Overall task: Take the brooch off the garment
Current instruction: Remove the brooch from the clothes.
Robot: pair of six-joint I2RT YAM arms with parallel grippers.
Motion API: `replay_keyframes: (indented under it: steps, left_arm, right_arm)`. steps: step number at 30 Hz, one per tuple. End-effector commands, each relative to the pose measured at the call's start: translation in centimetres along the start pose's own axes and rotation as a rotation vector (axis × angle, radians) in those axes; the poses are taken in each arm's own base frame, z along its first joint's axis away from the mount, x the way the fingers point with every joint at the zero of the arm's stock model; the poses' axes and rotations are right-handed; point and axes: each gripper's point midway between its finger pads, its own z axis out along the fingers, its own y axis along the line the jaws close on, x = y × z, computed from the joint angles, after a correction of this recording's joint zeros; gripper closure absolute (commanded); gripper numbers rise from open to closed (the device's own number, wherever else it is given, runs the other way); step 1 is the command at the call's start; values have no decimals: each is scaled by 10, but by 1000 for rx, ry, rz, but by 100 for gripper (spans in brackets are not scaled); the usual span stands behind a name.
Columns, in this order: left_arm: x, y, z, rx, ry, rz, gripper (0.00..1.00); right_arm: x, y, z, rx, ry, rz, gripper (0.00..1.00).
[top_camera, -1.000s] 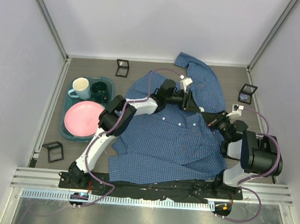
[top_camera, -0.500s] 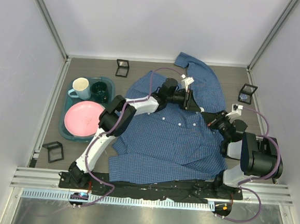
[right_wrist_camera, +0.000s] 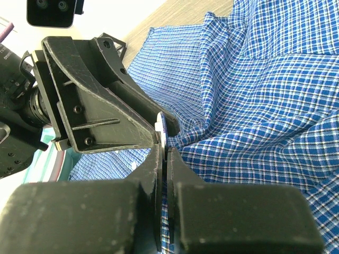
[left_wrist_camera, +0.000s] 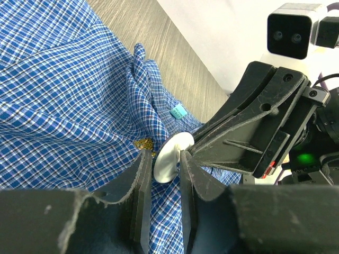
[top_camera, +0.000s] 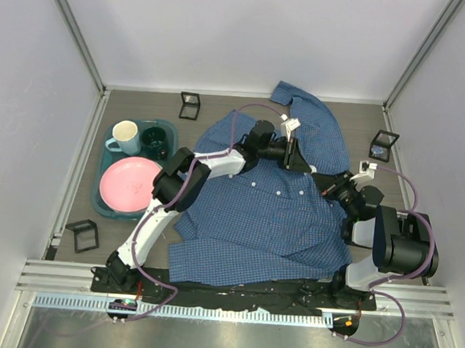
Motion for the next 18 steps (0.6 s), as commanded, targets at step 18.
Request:
replay_keyframes:
  steps: [18]
  left_arm:
    - [-38, -13, -16, -95, -111, 77, 75]
  right_arm:
    - [-23, 36, -2, -132, -86, -93, 99]
